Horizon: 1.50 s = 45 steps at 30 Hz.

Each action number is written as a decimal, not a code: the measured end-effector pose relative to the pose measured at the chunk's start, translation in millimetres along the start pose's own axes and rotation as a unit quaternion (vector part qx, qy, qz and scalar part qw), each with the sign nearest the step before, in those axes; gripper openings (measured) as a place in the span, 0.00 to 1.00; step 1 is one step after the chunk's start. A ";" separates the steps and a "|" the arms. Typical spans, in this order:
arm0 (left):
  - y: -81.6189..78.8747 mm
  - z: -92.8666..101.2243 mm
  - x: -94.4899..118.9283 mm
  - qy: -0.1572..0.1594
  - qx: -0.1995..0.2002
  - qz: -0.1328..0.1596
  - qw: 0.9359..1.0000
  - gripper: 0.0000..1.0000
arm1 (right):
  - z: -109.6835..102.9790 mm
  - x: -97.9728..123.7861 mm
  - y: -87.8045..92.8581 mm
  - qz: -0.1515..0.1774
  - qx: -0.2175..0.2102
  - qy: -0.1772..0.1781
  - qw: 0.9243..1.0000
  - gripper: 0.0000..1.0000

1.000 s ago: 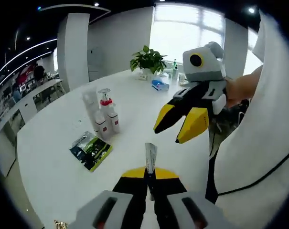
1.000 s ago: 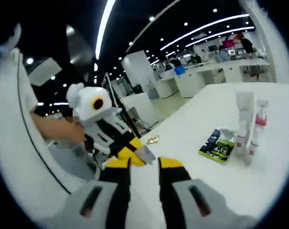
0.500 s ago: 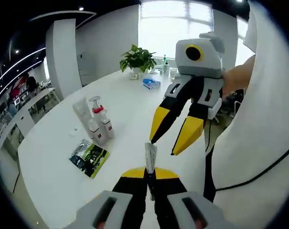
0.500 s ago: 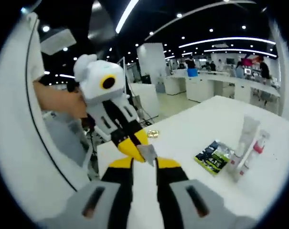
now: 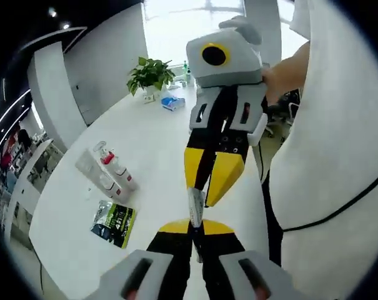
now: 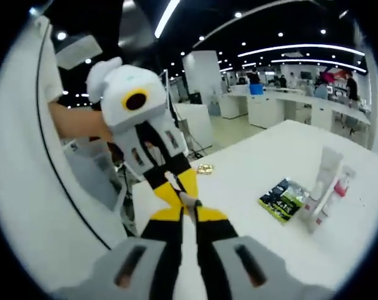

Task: Arrange the skincare products in the storage area until every visible bottle or jar stands upright without overlapping.

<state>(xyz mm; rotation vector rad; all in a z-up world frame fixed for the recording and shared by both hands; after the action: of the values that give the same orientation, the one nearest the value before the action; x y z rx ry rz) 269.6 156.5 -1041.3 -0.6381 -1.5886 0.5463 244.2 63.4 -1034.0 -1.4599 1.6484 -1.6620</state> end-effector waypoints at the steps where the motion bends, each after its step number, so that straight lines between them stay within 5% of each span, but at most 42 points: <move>1: -2.0 1.0 -0.4 0.004 -0.009 -0.001 1.000 0.04 | 0.2 1.8 1.3 0.002 -0.004 0.000 1.000 0.04; 7: -7.6 3.6 -1.7 0.021 -0.009 0.007 1.000 0.04 | -2.4 9.3 2.3 0.007 -0.045 -0.014 0.999 0.00; 11: -11.9 1.1 0.9 0.031 0.071 0.055 0.995 0.20 | -2.8 18.0 2.0 0.040 -0.078 -0.026 0.996 0.00; 14: -10.6 -11.4 8.0 0.009 0.161 0.089 0.983 0.32 | 2.1 24.4 4.7 0.061 -0.116 -0.018 0.991 0.00; 16: -9.4 -18.5 14.3 0.004 0.218 0.125 0.968 0.36 | 3.5 29.0 0.8 0.089 -0.136 -0.022 0.987 0.00; 17: -8.5 -22.2 17.2 0.003 0.259 0.140 0.956 0.36 | 4.8 32.4 -2.4 0.107 -0.147 -0.024 0.983 0.00; 20: -7.1 -25.8 20.8 0.012 0.316 0.164 0.934 0.39 | 8.0 38.3 -7.7 0.143 -0.171 -0.040 0.974 0.00; 23: -20.5 -27.7 25.6 0.066 0.409 0.233 0.880 0.40 | 9.2 38.5 -12.1 0.163 -0.180 -0.058 0.968 0.00; 24: -23.8 -31.0 27.0 0.080 0.446 0.259 0.853 0.37 | 8.5 37.9 -15.5 0.173 -0.193 -0.077 0.963 0.00; 25: -25.0 -32.0 27.4 0.087 0.457 0.269 0.844 0.32 | 9.0 37.6 -18.7 0.182 -0.195 -0.083 0.960 0.00; 27: -25.7 -32.8 26.9 0.088 0.446 0.284 0.845 0.19 | 13.3 37.2 -22.6 0.190 -0.198 -0.085 0.958 0.00; 29: -28.1 -35.3 27.1 0.086 0.460 0.295 0.833 0.15 | 18.6 35.5 -25.6 0.193 -0.205 -0.083 0.956 0.00; 31: -34.1 -38.6 33.2 0.100 0.472 0.324 0.814 0.08 | 21.0 35.8 -29.7 0.203 -0.217 -0.087 0.951 0.00; 32: -34.7 -40.0 34.7 0.099 0.473 0.330 0.811 0.03 | 24.6 36.6 -31.7 0.209 -0.221 -0.082 0.949 0.01; 33: -38.9 -40.8 38.9 0.121 0.477 0.346 0.799 0.02 | 26.3 36.7 -32.7 0.213 -0.226 -0.082 0.947 0.01; 34: -39.6 -42.4 38.6 0.119 0.483 0.343 0.796 0.00 | 26.7 37.0 -35.5 0.223 -0.228 -0.091 0.943 0.02; 35: -39.2 -44.2 37.2 0.108 0.481 0.339 0.801 0.00 | 29.3 36.8 -37.2 0.227 -0.237 -0.090 0.940 0.04; 38: -45.6 -44.5 37.2 0.125 0.480 0.341 0.799 0.00 | 32.9 35.5 -42.8 0.239 -0.229 -0.076 0.941 0.17; 40: -50.6 -39.6 35.2 0.133 0.466 0.334 0.808 0.00 | 29.8 38.9 -48.6 0.246 -0.237 -0.099 0.934 0.08; 45: -54.1 -41.7 32.0 0.126 0.468 0.338 0.806 0.01 | 35.8 43.5 -46.2 0.248 -0.235 -0.092 0.935 0.00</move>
<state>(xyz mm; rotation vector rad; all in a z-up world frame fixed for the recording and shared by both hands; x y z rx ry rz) 304.0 137.9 -976.8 -0.4485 -0.6248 1.5776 275.1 20.4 -983.9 -1.1929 2.1672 -0.8690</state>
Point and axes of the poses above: the point that each gripper's makers call its tool centre point, and the gripper's own axes: x roughly backward along the fingers, z roughly to its right, y roughly out of its underside, the point moved 6 cm from there along x, roughly backward along the fingers, and after that the axes turned 4 degrees about -y, right-handed, at the moved point
